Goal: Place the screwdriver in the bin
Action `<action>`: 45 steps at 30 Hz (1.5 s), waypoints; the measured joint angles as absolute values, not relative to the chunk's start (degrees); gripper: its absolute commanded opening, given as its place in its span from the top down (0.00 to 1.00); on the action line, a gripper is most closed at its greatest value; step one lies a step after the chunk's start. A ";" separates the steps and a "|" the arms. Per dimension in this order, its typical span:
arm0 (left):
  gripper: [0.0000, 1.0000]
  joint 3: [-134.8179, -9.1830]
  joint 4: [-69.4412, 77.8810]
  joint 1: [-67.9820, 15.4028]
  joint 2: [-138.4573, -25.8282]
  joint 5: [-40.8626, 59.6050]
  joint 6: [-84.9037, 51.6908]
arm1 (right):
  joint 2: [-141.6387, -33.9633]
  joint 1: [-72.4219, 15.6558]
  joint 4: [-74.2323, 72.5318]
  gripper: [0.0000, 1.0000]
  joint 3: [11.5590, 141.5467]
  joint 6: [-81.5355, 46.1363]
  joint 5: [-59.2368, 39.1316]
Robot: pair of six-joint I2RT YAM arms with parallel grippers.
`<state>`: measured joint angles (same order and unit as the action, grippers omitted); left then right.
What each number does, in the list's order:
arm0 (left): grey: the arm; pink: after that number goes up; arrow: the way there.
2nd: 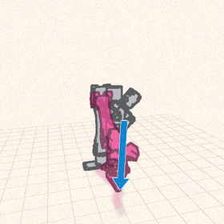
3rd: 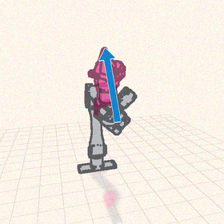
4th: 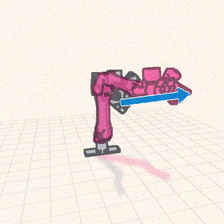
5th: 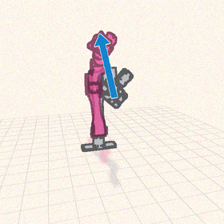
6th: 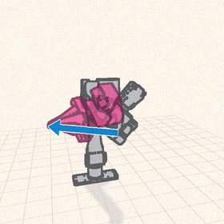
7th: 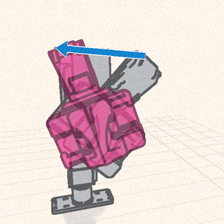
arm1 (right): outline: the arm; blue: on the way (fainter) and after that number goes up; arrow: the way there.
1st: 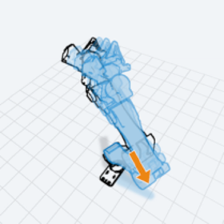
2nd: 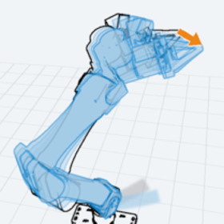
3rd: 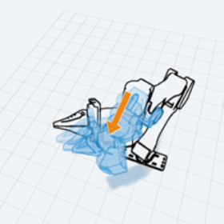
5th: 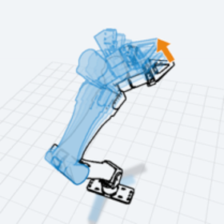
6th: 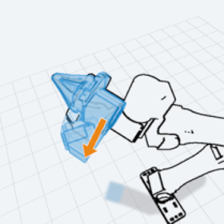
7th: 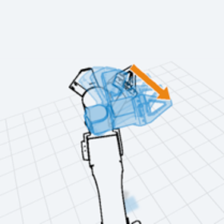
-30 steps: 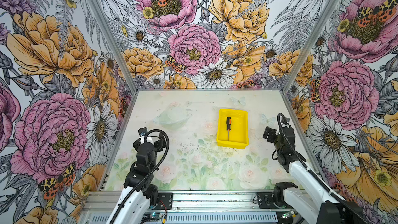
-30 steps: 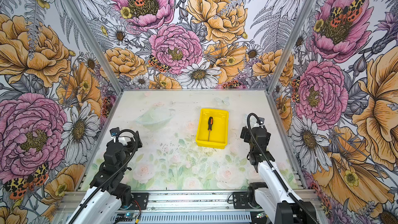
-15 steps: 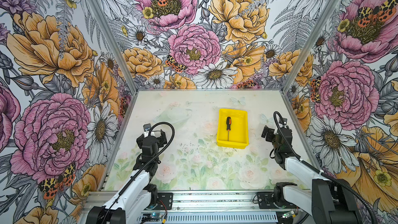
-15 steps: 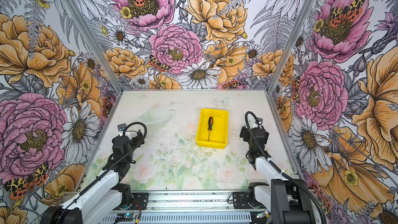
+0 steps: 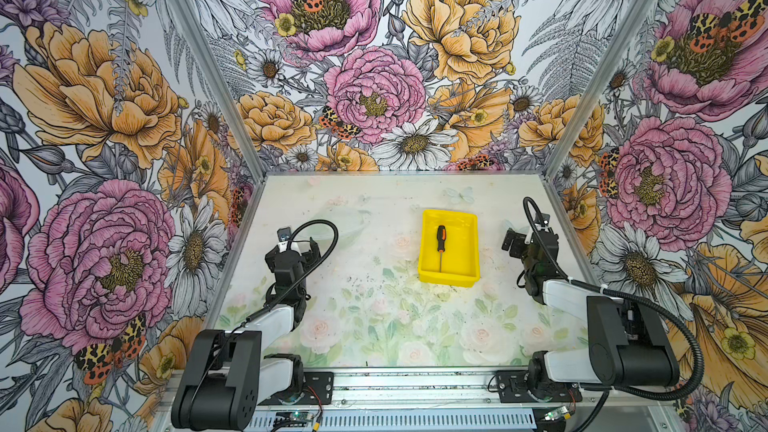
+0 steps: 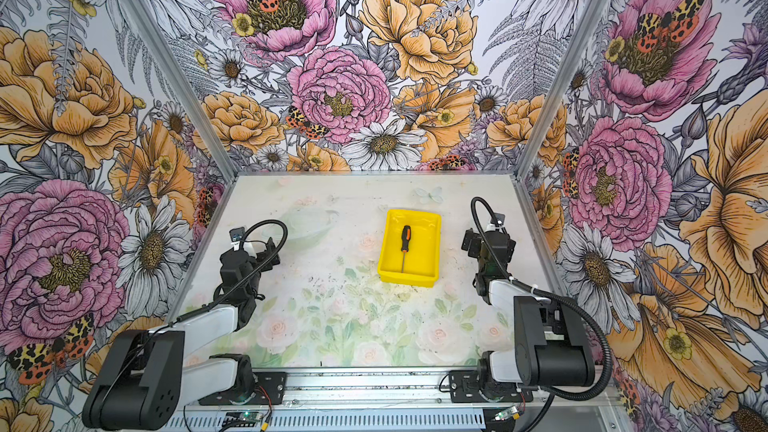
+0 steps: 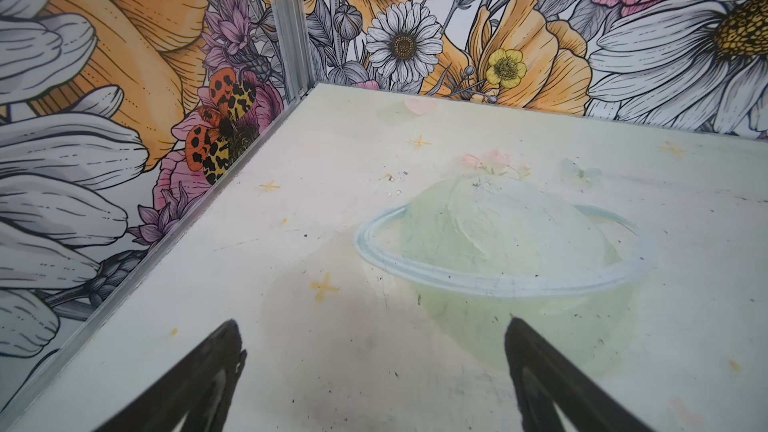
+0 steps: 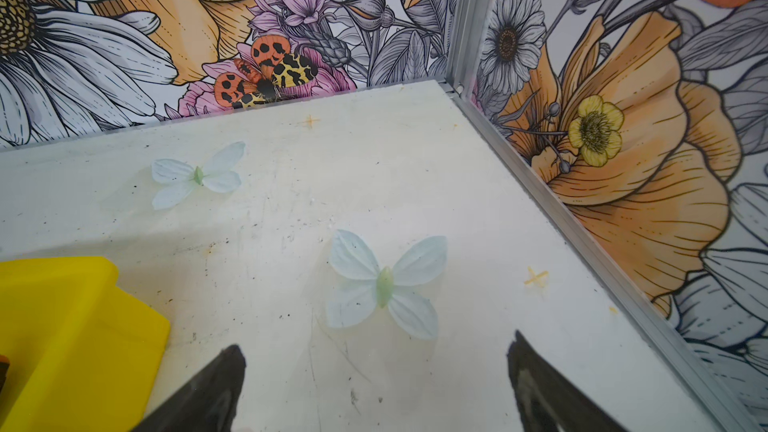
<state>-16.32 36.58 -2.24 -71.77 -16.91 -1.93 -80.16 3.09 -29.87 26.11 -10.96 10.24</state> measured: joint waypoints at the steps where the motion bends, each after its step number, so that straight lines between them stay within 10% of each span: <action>1: 0.01 -16.99 37.50 -1.96 -73.03 -16.53 -1.93 | -80.51 3.27 -30.15 0.00 26.26 -10.90 10.15; 12: 0.01 -20.25 49.65 0.19 -88.68 -12.73 -1.67 | -84.09 3.84 -33.54 0.00 26.92 -9.15 7.57; 45: 0.01 -20.36 53.41 -0.99 -88.92 -12.80 -0.93 | -87.48 1.67 -45.76 0.01 23.73 -4.84 3.33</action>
